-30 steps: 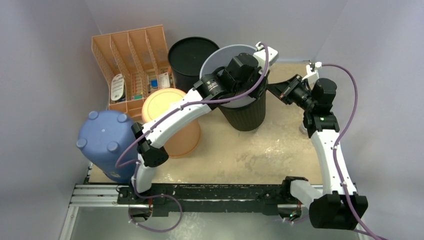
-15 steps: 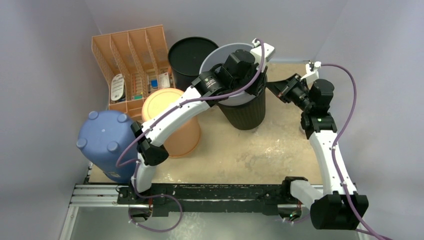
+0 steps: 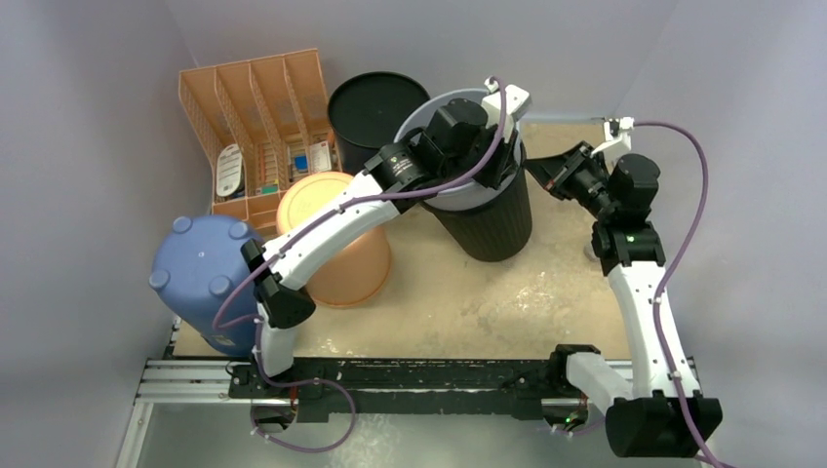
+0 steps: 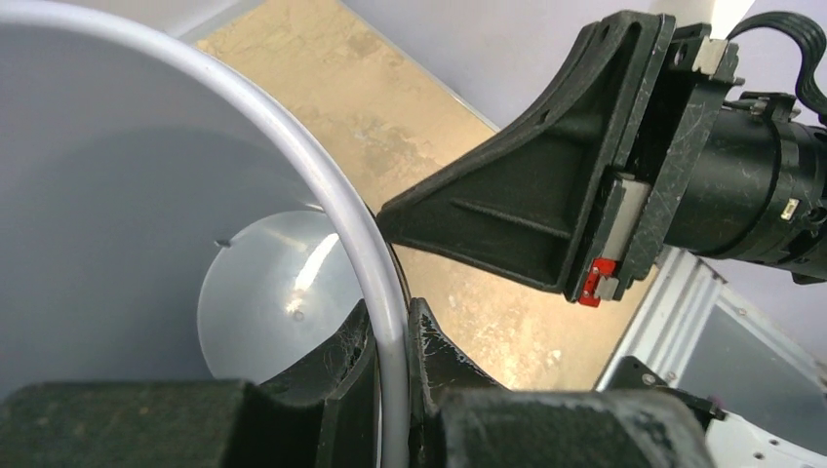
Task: Turn the large container upside down
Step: Adjust the container in the container.
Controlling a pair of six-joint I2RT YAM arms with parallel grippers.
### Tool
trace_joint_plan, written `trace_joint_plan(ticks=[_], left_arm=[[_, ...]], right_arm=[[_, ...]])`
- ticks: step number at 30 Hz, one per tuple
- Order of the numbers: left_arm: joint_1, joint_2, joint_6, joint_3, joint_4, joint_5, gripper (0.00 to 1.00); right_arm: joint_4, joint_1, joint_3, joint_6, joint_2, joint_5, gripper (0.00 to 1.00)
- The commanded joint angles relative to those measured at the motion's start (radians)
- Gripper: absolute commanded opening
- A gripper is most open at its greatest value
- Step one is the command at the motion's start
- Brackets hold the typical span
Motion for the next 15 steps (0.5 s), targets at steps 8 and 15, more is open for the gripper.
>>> trace_joint_plan(ticks=[8,15], left_arm=[[-0.034,-0.321,-0.044,0.021,0.492,0.129,0.00],[-0.027,-0.344,-0.081,-0.123,0.518,-0.031,0.00]], right_arm=[[-0.367,-0.025,0.094,-0.186,0.058,0.250,0.00],[-0.443,-0.025,0.234,-0.218,0.053,0.294,0.00]])
